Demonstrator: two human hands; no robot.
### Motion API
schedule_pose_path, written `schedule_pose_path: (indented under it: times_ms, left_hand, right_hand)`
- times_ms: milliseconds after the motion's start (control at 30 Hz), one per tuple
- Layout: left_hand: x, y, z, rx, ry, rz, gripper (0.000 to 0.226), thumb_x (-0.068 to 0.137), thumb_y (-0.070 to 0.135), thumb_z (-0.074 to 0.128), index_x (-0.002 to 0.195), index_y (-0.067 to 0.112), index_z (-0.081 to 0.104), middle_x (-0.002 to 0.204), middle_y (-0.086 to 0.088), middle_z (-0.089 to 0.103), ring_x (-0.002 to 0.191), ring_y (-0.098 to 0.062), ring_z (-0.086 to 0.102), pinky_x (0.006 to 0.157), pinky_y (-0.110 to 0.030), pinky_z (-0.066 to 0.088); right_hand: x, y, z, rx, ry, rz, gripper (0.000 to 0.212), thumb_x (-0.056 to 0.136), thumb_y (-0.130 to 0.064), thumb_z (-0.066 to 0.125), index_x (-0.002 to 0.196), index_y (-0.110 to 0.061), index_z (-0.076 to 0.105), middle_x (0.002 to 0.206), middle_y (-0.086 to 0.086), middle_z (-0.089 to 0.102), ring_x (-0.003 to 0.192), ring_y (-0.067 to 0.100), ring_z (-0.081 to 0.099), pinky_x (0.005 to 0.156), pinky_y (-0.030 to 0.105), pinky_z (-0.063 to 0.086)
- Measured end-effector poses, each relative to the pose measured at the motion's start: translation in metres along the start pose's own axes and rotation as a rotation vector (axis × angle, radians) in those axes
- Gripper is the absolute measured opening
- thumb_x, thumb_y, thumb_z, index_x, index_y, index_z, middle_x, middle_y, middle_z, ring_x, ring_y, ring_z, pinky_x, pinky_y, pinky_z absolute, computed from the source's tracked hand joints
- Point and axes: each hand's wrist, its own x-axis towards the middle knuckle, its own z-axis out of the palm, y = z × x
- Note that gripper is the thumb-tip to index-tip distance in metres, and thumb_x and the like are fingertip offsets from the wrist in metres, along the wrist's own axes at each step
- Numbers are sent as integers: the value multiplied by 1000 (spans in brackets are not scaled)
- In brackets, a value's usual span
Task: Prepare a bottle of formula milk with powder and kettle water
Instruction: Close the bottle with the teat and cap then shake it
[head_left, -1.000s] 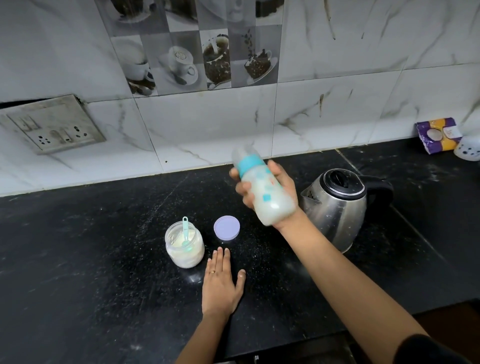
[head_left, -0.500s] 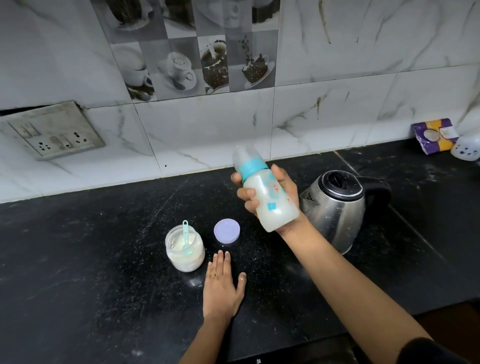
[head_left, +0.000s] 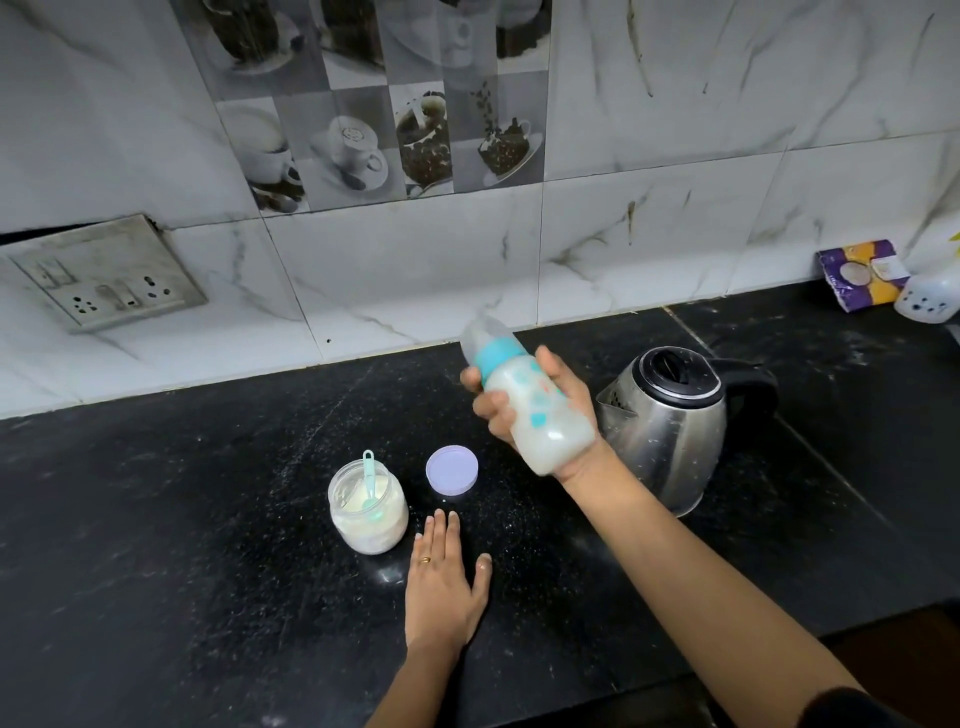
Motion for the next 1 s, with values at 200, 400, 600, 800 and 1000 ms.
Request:
schedule_pose_path:
  times_ms: [200,400,600,800,1000]
  left_hand:
    - [0,-1,0,28,-16,4,86,81,61,1,152,14,10,160,-4,7,147,-14,-2,115,-24,-11]
    - [1,0,1,23,-12,3,85,82,61,4,152,14,13,160,-4,9,147,-14,0,115,-25,-10]
    - [1,0,1,13,-7,-4,84,82,61,6,151,13,15,159,-5,11,147,-15,1,115,-25,-9]
    - [1,1,1,21,-16,-6,85,81,61,3,152,14,13,160,-4,9,147,-14,-1,115,-25,-10]
    - [1,1,1,28,-16,-4,85,82,61,3,152,14,13,160,-4,9,147,-14,0,116,-25,-9]
  right_hand:
    - [2,2,-4,18,77,-79,63,68,-14,81,119,2,49,106,22,57,84,29,63,72,40,57]
    - [-2,2,-14,-49,-12,-14,66,70,-11,77,123,2,40,104,25,59,75,31,64,62,43,58]
    - [-2,3,-17,-121,-24,5,56,81,-16,69,126,7,45,115,26,55,78,32,61,63,46,57]
    - [0,2,-20,-80,-7,10,63,75,-18,76,124,2,42,108,23,56,76,29,61,66,45,57]
    - [-1,3,-16,17,48,-84,70,64,-18,85,119,1,47,104,21,58,75,27,64,64,42,58]
